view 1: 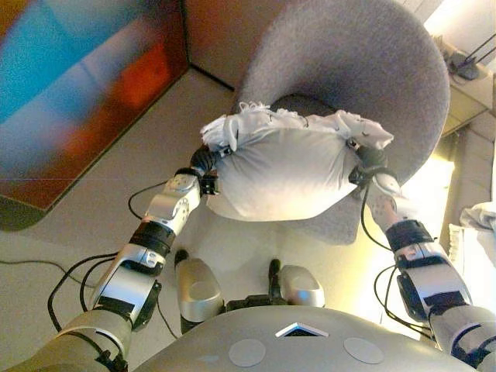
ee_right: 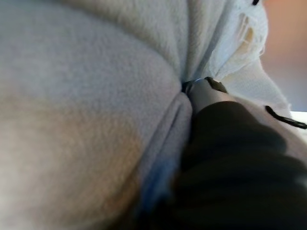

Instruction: Pick up the cushion and take it to the sofa

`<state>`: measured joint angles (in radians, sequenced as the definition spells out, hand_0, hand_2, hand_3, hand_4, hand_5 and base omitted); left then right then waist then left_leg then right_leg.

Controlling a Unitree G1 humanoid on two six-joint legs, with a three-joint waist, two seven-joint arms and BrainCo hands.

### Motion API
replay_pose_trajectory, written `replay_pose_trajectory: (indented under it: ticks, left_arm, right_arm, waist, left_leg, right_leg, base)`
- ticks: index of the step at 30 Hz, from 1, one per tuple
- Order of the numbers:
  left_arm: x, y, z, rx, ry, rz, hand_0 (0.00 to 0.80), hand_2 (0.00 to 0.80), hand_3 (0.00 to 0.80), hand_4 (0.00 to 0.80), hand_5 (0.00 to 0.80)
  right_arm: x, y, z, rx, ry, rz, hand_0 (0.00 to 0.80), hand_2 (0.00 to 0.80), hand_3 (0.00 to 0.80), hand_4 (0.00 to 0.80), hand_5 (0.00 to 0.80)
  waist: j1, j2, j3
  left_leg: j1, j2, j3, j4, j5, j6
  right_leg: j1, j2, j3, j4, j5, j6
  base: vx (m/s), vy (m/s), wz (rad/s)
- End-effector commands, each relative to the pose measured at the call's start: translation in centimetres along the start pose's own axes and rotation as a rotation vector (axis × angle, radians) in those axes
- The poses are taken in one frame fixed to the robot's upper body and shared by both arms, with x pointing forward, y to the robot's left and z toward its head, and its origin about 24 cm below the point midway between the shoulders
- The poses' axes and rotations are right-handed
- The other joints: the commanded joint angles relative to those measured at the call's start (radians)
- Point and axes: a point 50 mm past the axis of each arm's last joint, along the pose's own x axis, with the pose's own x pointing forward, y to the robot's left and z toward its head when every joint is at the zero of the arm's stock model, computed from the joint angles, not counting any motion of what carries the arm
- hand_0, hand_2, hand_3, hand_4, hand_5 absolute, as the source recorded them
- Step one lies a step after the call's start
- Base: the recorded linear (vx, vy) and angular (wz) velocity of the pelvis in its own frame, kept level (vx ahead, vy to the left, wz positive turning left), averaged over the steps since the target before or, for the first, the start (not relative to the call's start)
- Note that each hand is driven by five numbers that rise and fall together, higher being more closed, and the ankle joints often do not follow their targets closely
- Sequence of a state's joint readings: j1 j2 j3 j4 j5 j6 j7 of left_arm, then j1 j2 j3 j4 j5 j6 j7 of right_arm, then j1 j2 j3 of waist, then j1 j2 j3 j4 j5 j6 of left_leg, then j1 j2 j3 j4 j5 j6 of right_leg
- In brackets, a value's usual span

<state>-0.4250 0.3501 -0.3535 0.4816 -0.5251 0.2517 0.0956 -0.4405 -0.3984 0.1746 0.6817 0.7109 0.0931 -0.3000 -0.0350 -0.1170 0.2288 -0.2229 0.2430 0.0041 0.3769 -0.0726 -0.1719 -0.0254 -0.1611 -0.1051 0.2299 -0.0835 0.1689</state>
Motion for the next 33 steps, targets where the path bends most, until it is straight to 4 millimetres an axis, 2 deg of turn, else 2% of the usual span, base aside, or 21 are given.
replay_pose_trajectory:
  ticks: [1, 3, 6, 12, 17, 23, 30, 33]
  left_arm:
    - [0.8, -2.6, 6.4, 0.039, -0.214, -0.086, 0.8, 0.8, 0.8, 0.8, 0.8]
    - [1.1, -2.7, 8.4, 0.041, -0.265, -0.078, 0.8, 0.8, 0.8, 0.8, 0.8]
    - [1.2, -2.5, 10.7, 0.041, -0.332, -0.071, 0.8, 0.8, 0.8, 0.8, 0.8]
    - [1.1, -2.7, 14.1, 0.02, -0.435, -0.067, 0.8, 0.8, 0.8, 0.8, 0.8]
    - [1.1, -3.1, 15.0, -0.011, -0.462, -0.071, 0.8, 0.8, 0.8, 0.8, 0.8]
    - [0.7, -3.8, 16.1, -0.054, -0.503, -0.131, 0.8, 0.8, 0.8, 0.8, 0.8]
    - [-0.4, -6.2, 17.9, -0.115, -0.555, -0.241, 0.8, 0.8, 0.8, 0.8, 0.8]
    - [-0.4, -7.1, 17.9, -0.151, -0.548, -0.27, 0.8, 0.8, 0.8, 0.8, 0.8]
  right_arm:
    - [0.5, 3.1, 6.6, 0.118, -0.217, 0.063, 0.8, 0.8, 0.8, 0.8, 0.8]
    - [0.5, 4.3, 8.4, 0.118, -0.258, 0.081, 0.8, 0.8, 0.8, 0.8, 0.8]
    - [0.5, 5.1, 10.7, 0.119, -0.314, 0.101, 0.8, 0.8, 0.8, 0.8, 0.8]
    - [0.2, 6.2, 14.3, 0.107, -0.405, 0.125, 0.8, 0.8, 0.8, 0.8, 0.8]
    - [0.2, 6.2, 15.6, 0.091, -0.438, 0.114, 0.8, 0.8, 0.8, 0.8, 0.8]
    - [-0.1, 5.2, 18.0, 0.084, -0.518, 0.064, 0.8, 0.8, 0.8, 0.8, 0.8]
    - [-1.1, 4.3, 21.4, 0.047, -0.609, 0.013, 0.8, 0.8, 0.8, 0.8, 0.8]
    - [-1.2, 4.3, 22.5, 0.016, -0.617, 0.002, 0.8, 0.8, 0.8, 0.8, 0.8]
  waist:
    - [0.043, 0.007, -0.011]
    - [0.04, 0.005, 0.026]
    - [0.033, 0.01, 0.069]
    - [0.02, 0.026, 0.129]
    - [0.017, 0.033, 0.149]
    - [0.017, 0.033, 0.153]
    - [0.02, 0.029, 0.136]
    - [0.023, 0.027, 0.119]
  left_leg:
    - [0.029, 0.054, 0.006, 0.019, -0.02, -0.011]
    - [-0.034, 0.049, -0.015, 0.074, -0.038, -0.018]
    - [-0.115, 0.037, -0.04, 0.132, -0.055, -0.02]
    - [-0.217, 0.007, -0.065, 0.173, -0.057, -0.02]
    - [-0.24, 0.003, -0.062, 0.166, -0.043, -0.024]
    - [-0.24, 0.012, -0.054, 0.129, -0.016, -0.035]
    - [-0.225, 0.015, -0.05, 0.065, 0.019, -0.04]
    - [-0.207, 0.021, -0.046, 0.025, 0.04, -0.041]
  right_leg:
    - [-0.138, -0.083, 0.047, 0.006, 0.146, 0.08]
    - [-0.187, -0.089, 0.055, 0.033, 0.146, 0.076]
    - [-0.259, -0.097, 0.065, 0.077, 0.144, 0.071]
    - [-0.37, -0.11, 0.084, 0.13, 0.137, 0.067]
    - [-0.397, -0.117, 0.083, 0.138, 0.135, 0.068]
    - [-0.392, -0.116, 0.071, 0.117, 0.135, 0.069]
    - [-0.365, -0.099, 0.053, 0.075, 0.132, 0.06]
    - [-0.341, -0.089, 0.042, 0.05, 0.13, 0.055]
  base:
    - [-0.142, -0.027, 0.04]
    - [-0.233, -0.007, -0.03]
    - [-0.242, 0.063, -0.05]
    - [-0.229, 0.097, 0.01]
    - [-0.101, 0.051, -0.02]
    - [-0.034, 0.003, -0.01]
    - [0.0, 0.0, 0.0]
    - [0.056, -0.006, -0.01]
